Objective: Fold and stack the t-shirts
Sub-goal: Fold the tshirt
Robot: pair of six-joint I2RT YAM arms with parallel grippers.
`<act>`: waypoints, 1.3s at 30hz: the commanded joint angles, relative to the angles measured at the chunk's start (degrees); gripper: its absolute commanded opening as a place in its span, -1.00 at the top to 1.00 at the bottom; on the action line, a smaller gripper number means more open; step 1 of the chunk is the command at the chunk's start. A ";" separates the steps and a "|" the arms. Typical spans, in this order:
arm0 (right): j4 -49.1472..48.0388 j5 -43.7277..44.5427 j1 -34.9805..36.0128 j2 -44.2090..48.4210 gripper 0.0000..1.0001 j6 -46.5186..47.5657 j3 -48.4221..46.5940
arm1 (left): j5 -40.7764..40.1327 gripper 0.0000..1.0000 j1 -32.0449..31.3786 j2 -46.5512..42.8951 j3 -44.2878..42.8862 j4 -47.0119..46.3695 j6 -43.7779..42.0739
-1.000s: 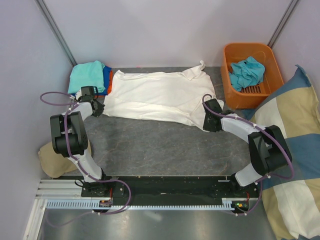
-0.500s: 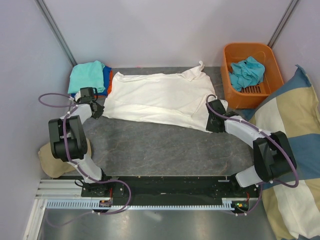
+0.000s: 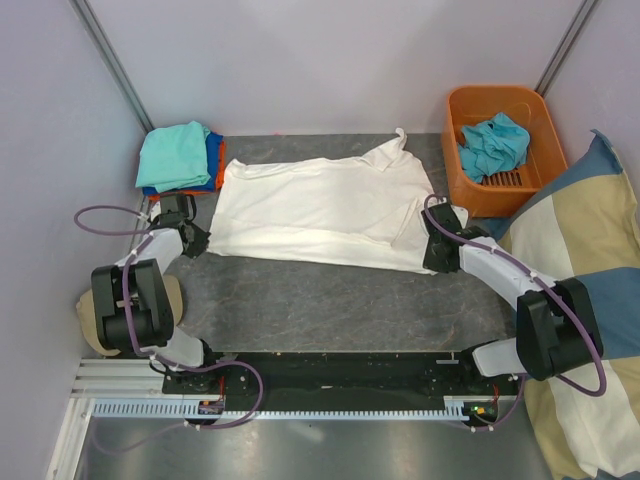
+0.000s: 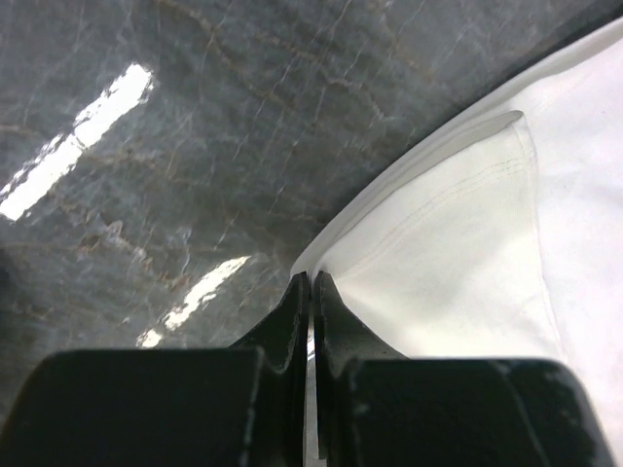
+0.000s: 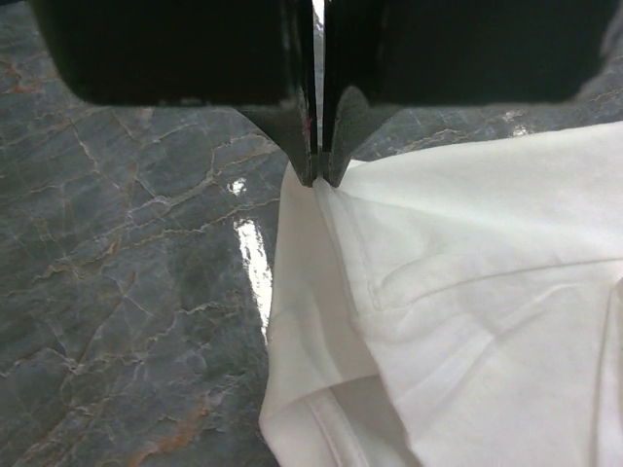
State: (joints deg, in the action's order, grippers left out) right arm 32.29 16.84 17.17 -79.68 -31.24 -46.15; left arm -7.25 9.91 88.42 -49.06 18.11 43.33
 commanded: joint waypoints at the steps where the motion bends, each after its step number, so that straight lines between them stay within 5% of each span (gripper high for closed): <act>1: 4.09 3.55 -1.44 2.25 1.00 0.13 0.36 | -1.02 0.96 0.63 -6.67 4.23 1.49 0.17; 13: 6.73 4.95 -2.05 4.09 0.96 -3.03 0.89 | -1.72 0.95 0.63 -15.64 10.91 4.22 0.35; 16: 6.99 5.48 -1.96 6.20 0.29 -3.91 0.89 | -0.84 -0.28 0.64 -18.89 12.93 4.30 0.52; 17: 7.34 6.53 -2.05 7.77 -0.08 -4.09 0.63 | -0.67 -0.99 0.72 -20.12 13.63 4.30 0.44; 20: 7.61 8.47 -1.96 10.50 -0.31 -5.05 -1.13 | -0.84 -1.00 0.72 -25.30 14.17 4.83 0.96; 24: 4.37 6.03 -1.96 10.43 -0.36 -3.39 -4.99 | -0.23 -1.00 0.72 -29.53 12.15 6.58 1.32; 39: -10.75 -16.75 0.32 -6.36 -0.32 2.68 -8.61 | 2.15 -1.00 0.72 -30.33 11.18 6.85 0.35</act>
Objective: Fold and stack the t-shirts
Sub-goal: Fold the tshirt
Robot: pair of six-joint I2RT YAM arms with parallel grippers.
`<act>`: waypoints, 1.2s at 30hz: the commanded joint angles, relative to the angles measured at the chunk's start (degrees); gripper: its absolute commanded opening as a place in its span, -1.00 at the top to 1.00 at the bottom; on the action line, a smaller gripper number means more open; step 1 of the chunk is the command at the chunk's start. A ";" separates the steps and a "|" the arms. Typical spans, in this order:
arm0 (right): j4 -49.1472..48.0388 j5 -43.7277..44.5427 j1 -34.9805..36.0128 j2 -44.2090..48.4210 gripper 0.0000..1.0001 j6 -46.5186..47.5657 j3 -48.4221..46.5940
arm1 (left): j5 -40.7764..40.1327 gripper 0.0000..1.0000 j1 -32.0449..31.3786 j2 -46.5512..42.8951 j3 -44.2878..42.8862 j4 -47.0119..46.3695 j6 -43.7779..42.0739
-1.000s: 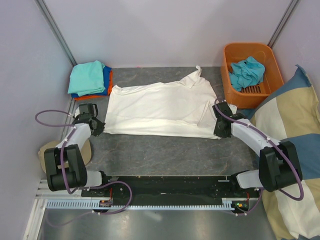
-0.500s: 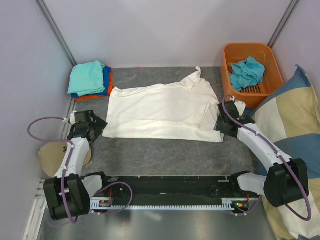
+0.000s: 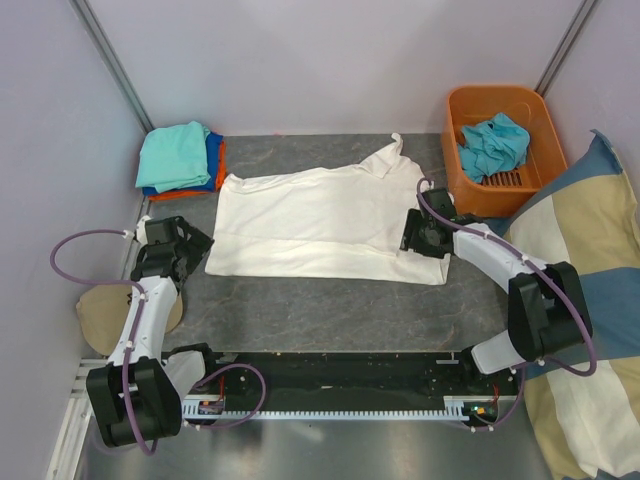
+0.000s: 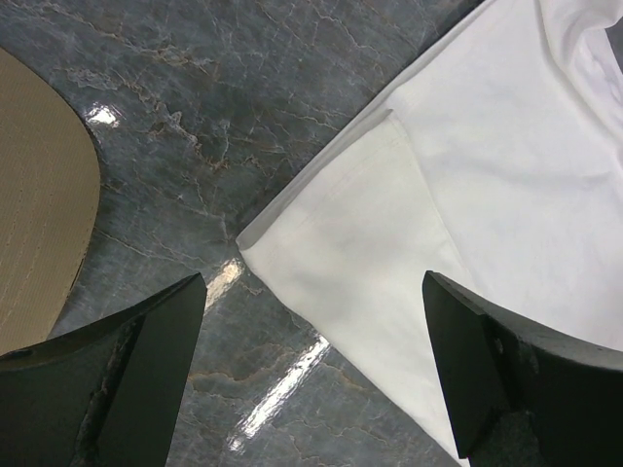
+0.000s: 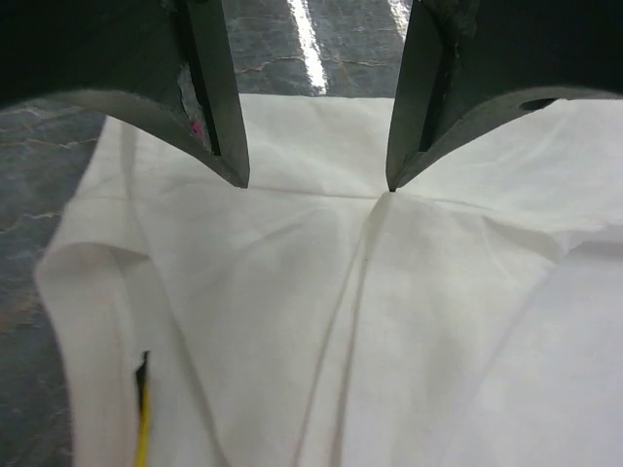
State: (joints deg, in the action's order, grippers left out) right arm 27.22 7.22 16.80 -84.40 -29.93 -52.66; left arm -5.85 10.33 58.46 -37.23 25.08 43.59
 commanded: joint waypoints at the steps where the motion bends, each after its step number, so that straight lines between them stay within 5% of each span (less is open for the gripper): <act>1: -6.73 -8.88 1.22 -2.51 -0.31 1.19 -2.00 | 0.84 -1.00 0.22 -0.36 -0.65 -0.03 -0.09; 26: -11.31 -12.15 3.51 -9.11 0.15 -0.92 -2.62 | 0.40 -1.00 0.22 -0.19 0.06 -0.47 -0.97; 36: -11.31 -12.67 3.59 -9.64 0.95 -0.65 -4.72 | 0.75 -1.00 0.22 0.87 -0.29 -0.65 -1.23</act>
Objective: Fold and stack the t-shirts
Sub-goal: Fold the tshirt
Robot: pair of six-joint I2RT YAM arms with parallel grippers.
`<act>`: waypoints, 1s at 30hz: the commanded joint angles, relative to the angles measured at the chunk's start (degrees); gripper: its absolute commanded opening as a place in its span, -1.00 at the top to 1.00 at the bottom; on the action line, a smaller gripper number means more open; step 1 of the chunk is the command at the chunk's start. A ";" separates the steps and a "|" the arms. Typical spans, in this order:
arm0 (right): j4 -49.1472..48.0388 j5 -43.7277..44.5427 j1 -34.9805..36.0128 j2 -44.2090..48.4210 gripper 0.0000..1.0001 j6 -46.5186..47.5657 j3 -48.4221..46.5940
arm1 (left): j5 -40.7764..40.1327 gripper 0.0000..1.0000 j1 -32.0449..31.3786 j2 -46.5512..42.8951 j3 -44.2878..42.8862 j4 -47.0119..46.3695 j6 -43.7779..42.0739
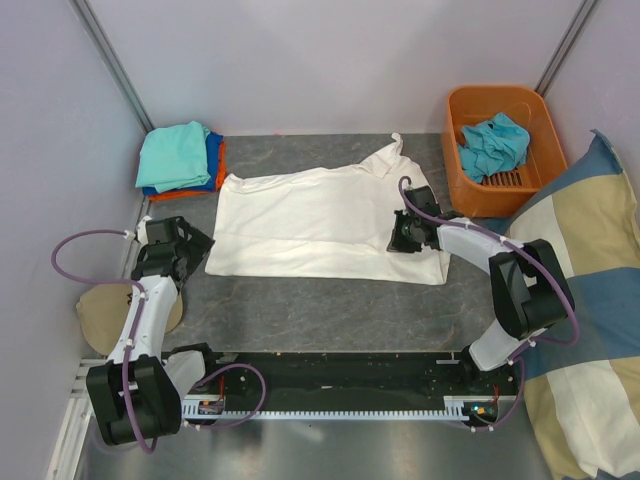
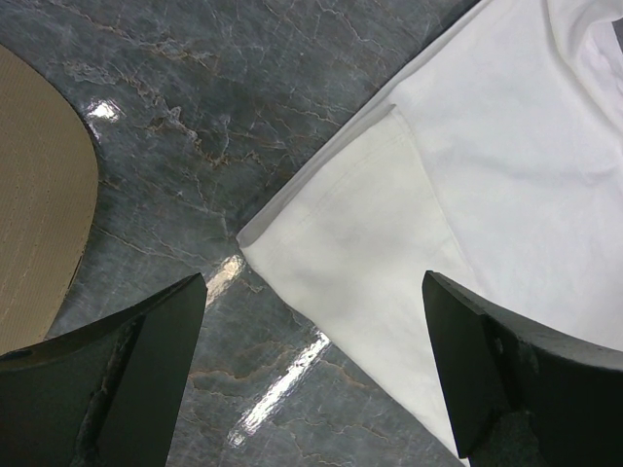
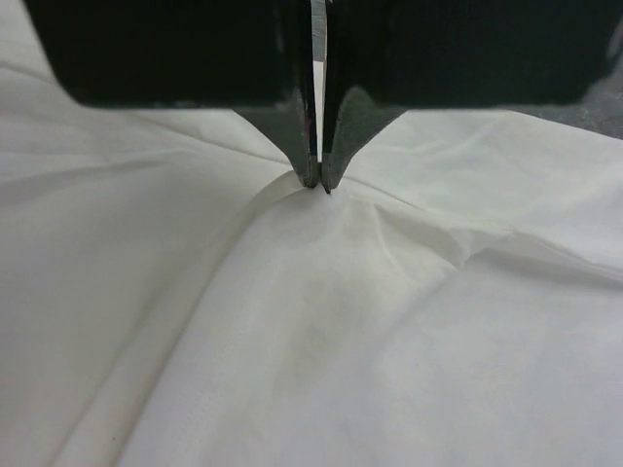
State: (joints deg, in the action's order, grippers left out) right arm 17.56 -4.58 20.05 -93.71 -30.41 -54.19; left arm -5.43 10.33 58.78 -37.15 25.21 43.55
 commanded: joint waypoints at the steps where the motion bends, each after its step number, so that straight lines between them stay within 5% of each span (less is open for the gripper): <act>1: -1.74 -0.87 0.34 -0.42 0.97 -0.35 -3.46 | 0.33 -1.00 0.22 0.63 -0.38 -0.87 -1.36; 30: -8.77 -3.77 0.51 -20.28 1.00 1.58 -23.94 | 0.25 -1.00 0.22 0.72 -0.30 -0.51 -2.68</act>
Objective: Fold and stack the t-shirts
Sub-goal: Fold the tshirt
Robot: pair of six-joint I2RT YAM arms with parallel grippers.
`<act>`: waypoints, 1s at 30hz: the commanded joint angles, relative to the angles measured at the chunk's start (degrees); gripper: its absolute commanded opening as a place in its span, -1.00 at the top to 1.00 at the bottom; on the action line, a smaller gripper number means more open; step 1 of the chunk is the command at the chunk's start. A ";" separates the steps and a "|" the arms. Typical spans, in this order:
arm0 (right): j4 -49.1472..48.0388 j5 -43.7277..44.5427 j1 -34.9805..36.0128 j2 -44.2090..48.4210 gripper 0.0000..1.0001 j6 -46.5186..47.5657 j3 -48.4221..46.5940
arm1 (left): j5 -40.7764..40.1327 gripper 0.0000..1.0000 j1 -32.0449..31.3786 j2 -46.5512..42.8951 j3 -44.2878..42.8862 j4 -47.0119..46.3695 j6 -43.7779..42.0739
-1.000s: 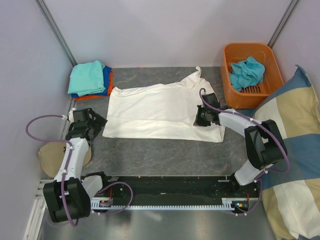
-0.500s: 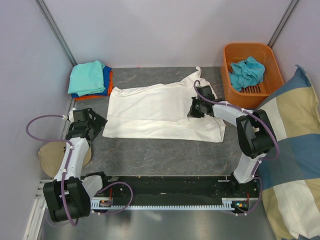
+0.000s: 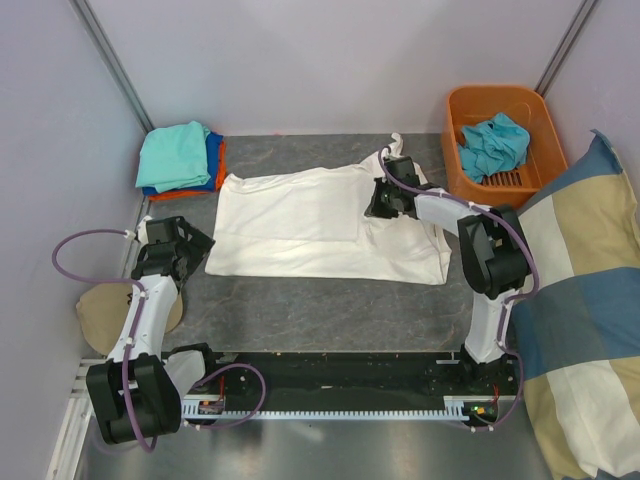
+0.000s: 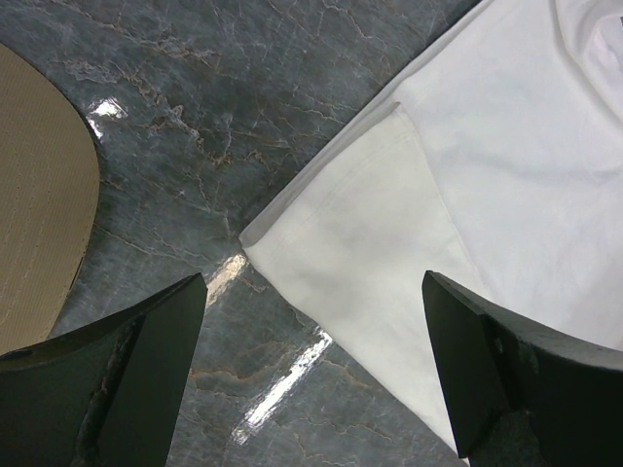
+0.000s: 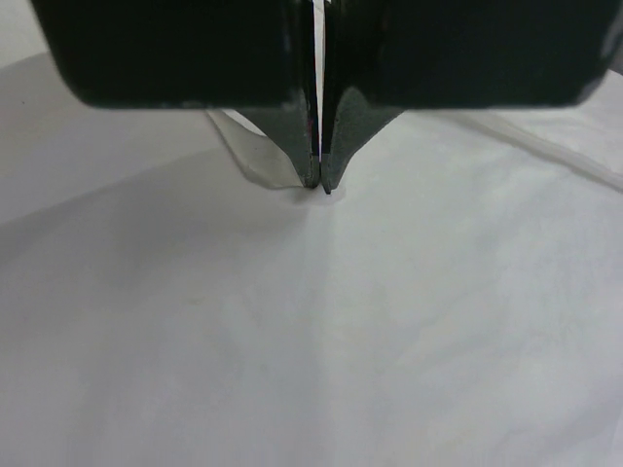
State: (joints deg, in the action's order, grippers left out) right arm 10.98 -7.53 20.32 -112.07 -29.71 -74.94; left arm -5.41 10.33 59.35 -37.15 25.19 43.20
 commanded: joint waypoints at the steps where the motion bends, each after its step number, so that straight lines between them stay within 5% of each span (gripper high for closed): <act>1: -2.28 -1.08 0.25 -2.27 1.00 0.89 -3.81 | 0.31 -1.00 0.22 0.15 -0.30 -0.41 -2.33; 7: -2.37 -3.10 0.25 -5.61 0.94 1.85 -6.80 | 0.49 -1.00 0.22 0.15 0.14 -0.32 -2.59; 14: -3.51 -8.46 0.25 -7.81 0.59 2.73 -8.82 | 0.49 -1.00 0.22 0.32 0.32 -0.40 -2.59; 18: -3.51 -9.17 0.34 -7.90 0.01 4.05 -9.61 | 0.66 -1.00 0.22 0.68 0.50 -0.49 -2.60; 22: -4.13 -8.82 0.16 -6.58 -0.24 5.45 -9.70 | 1.01 -1.00 0.31 0.94 0.85 -0.84 -2.68; 30: -4.92 -7.85 0.25 -1.23 -0.44 7.91 -9.97 | 1.80 -1.00 0.31 1.12 0.93 -1.90 -2.95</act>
State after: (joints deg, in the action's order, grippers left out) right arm 8.49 -15.42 20.43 -119.04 -24.29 -82.78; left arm -5.13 10.33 60.40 -36.34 25.15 42.50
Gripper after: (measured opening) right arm 0.714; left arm 0.995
